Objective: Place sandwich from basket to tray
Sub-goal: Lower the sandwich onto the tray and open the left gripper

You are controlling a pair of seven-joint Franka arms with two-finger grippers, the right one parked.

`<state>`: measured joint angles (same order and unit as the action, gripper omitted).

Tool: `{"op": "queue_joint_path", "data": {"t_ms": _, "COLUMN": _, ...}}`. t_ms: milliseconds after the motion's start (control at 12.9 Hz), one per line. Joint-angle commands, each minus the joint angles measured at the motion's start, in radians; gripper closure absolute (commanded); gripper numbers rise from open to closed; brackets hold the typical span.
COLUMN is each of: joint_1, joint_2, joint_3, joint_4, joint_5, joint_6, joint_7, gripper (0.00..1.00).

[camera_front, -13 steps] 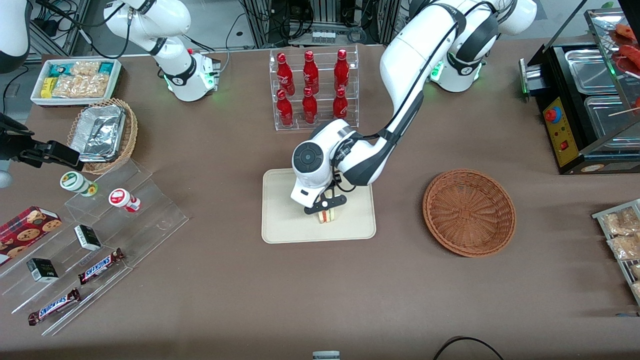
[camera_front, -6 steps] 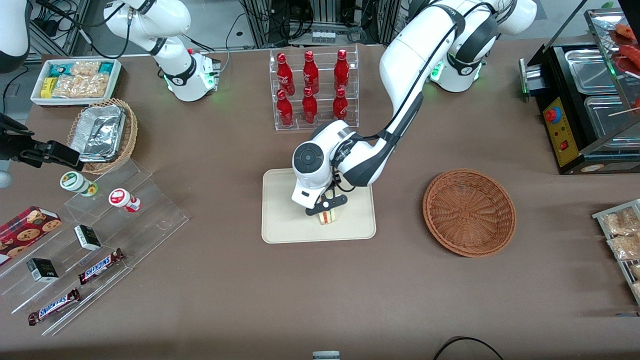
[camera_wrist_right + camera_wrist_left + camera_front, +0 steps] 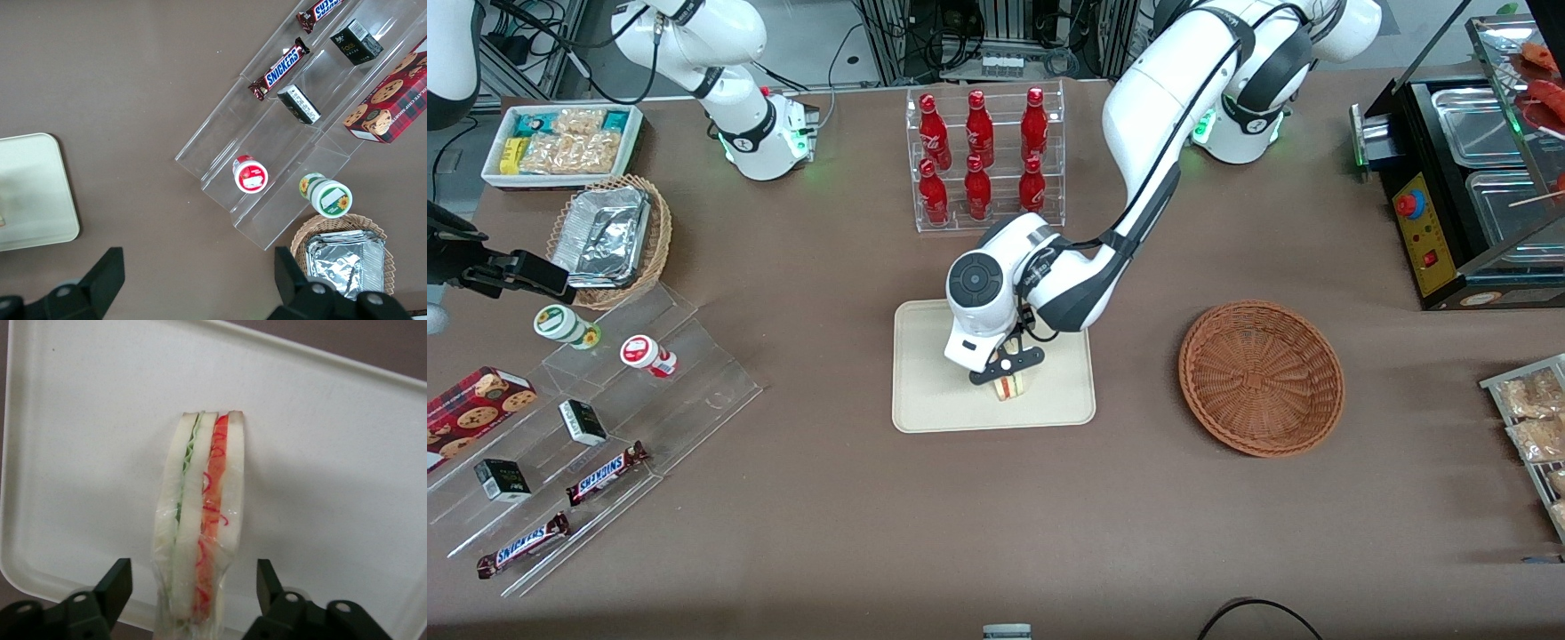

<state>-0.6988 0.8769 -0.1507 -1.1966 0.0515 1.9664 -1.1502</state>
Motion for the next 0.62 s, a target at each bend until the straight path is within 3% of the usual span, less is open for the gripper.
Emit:
{"op": "queue_joint_path", "data": {"t_ms": 0, "joint_1": -0.007, "joint_2": -0.045, "joint_3": 0.008, "joint_4": 0.015, "joint_5": 0.019, "joint_6": -0.044, "joint_7": -0.016, "gripper": 0.0}}
{"op": "queue_joint_path", "data": {"t_ms": 232, "joint_1": 0.016, "joint_2": -0.102, "joint_3": 0.006, "joint_4": 0.015, "joint_5": 0.019, "joint_6": -0.093, "joint_7": 0.036, "gripper": 0.0}}
{"op": "queue_joint_path", "data": {"t_ms": 542, "joint_1": 0.085, "joint_2": -0.199, "joint_3": 0.005, "joint_4": 0.015, "joint_5": 0.004, "joint_6": -0.193, "joint_7": 0.269, "gripper": 0.0}}
